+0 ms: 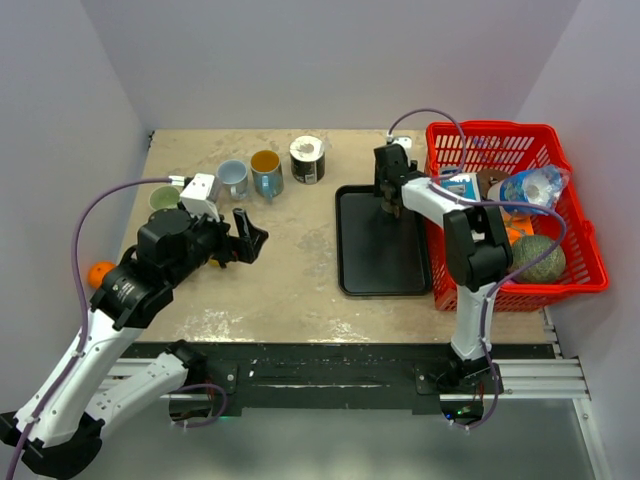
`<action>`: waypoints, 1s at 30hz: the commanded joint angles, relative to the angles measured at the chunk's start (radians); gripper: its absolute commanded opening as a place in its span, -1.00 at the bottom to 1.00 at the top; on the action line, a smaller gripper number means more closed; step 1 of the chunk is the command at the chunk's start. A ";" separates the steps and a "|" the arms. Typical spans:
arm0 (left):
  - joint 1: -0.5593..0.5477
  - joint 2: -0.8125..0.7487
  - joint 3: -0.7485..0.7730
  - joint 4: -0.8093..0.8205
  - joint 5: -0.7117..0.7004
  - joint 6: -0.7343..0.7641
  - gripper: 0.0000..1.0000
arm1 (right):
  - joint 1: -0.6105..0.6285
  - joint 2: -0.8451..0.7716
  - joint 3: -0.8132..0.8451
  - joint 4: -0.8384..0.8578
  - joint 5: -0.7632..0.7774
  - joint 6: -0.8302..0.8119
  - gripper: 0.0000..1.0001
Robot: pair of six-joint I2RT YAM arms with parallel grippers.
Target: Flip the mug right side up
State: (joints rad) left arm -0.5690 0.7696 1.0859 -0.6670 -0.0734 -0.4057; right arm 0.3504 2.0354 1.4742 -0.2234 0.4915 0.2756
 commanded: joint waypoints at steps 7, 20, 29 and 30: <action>0.001 -0.019 -0.044 0.072 0.055 -0.030 0.99 | -0.001 -0.116 -0.069 -0.022 -0.140 0.151 -1.00; 0.001 -0.035 -0.224 0.268 0.224 -0.137 0.99 | -0.001 -0.297 -0.204 0.047 -0.467 0.330 -1.00; 0.000 -0.064 -0.337 0.510 0.325 -0.223 0.99 | 0.001 -0.477 -0.233 0.137 -0.634 0.418 -1.00; 0.000 -0.066 -0.356 0.535 0.331 -0.231 0.99 | 0.002 -0.491 -0.227 0.147 -0.658 0.430 -1.00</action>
State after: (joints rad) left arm -0.5690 0.7166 0.7677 -0.3229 0.1867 -0.5739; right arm 0.3515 1.6516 1.2201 -0.2050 -0.0521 0.6380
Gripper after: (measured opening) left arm 0.992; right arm 0.612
